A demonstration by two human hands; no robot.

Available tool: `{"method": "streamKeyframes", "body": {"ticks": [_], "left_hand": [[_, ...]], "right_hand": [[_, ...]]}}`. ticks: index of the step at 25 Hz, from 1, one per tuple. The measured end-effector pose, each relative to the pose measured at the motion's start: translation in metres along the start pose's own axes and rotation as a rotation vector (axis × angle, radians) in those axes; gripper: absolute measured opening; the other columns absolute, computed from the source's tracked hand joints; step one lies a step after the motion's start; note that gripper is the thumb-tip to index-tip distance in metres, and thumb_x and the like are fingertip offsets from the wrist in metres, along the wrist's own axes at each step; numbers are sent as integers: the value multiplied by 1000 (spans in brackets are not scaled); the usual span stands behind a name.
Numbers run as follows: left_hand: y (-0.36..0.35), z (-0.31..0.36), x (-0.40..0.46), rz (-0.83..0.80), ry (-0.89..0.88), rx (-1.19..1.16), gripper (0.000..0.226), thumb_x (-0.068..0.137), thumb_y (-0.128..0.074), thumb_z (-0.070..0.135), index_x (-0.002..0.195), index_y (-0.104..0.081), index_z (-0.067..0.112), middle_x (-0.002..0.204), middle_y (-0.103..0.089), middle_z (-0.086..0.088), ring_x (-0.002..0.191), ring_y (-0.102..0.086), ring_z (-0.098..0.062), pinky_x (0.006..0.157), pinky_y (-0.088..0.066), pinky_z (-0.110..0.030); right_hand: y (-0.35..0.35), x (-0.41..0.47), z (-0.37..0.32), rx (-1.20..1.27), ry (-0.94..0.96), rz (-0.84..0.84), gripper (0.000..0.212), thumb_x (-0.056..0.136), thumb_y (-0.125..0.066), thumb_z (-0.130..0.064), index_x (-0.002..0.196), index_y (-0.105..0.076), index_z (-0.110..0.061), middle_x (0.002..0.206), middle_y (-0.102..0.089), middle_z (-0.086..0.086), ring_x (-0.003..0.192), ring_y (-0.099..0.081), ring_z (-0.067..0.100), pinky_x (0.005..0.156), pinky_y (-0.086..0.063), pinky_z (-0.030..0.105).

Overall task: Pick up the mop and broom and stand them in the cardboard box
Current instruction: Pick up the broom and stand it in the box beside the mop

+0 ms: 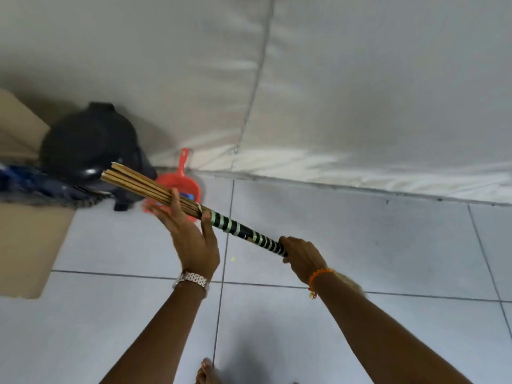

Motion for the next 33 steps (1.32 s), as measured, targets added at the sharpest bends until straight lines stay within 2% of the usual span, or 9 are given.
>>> {"method": "streamKeyframes", "body": {"ticks": [4,7,10,13,18,21,24,29,33], "left_hand": [[99,183,29,182,66,-496,92,87,-53,-15,153,-1,22,163,-10,-21,132,-39,19,102,-48,-13],[164,276,47,169,179,-738,82,86,-51,-17,153,-14,12,123,-60,-10,83,-63,-3,76,-55,-26],[232,336,78,-6,280,-871,26,92,-53,-9,114,-54,6,80,-62,-4,60,-59,-6,63,-48,-24],[317,382,100,-117,156,-869,26,92,-49,-12,86,-57,12,70,-56,-2,57,-57,-12,62,-48,-27],[450,385,142,-228,115,-710,23,93,-54,-5,79,-55,13,66,-54,-3,57,-53,-14,63,-47,-27],[537,373,170,-328,36,-639,16,97,-57,3,84,-56,13,76,-59,-6,65,-58,-14,62,-51,-19],[621,349,204,-364,-32,-552,17,96,-56,-2,88,-59,12,87,-64,-8,78,-66,-15,65,-55,-16],[705,295,275,-417,-65,-307,11,92,-64,3,90,-61,14,91,-64,-11,85,-64,-19,85,-55,-38],[747,238,349,-438,-115,-118,11,89,-70,9,97,-62,10,94,-61,-16,87,-66,-32,83,-60,-55]], "right_hand": [[120,-84,-83,119,-39,107,19,82,-60,-9,94,-49,-17,90,-64,7,77,-61,33,64,-49,41],[191,-142,-142,195,-24,177,20,81,-59,-4,95,-50,-15,91,-66,10,80,-63,34,63,-46,38],[242,-172,-204,271,-22,228,22,80,-59,0,97,-53,-12,95,-68,13,85,-63,34,67,-45,36],[273,-176,-282,426,2,241,16,81,-64,-8,97,-61,-9,97,-70,15,90,-64,36,71,-48,35],[281,-164,-442,516,130,179,17,83,-63,-15,96,-66,-5,95,-73,20,89,-67,37,54,-43,10],[275,-152,-548,541,196,159,27,80,-68,-19,105,-65,-11,103,-73,16,98,-66,35,78,-52,31],[263,-143,-649,550,254,136,29,80,-68,-20,108,-63,-12,106,-72,15,101,-66,35,80,-50,33],[243,-109,-758,600,290,89,29,82,-68,-14,110,-62,-8,109,-71,14,101,-64,32,88,-51,37],[226,-38,-833,588,297,79,27,82,-67,-11,108,-64,-4,105,-71,15,99,-65,31,71,-38,26]]}}
Point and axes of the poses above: each hand's wrist, its own x-axis towards the middle knuckle, its own y-axis out of the back of the hand, z = x × y, the point moved 4 cm from there along x, towards the middle knuckle
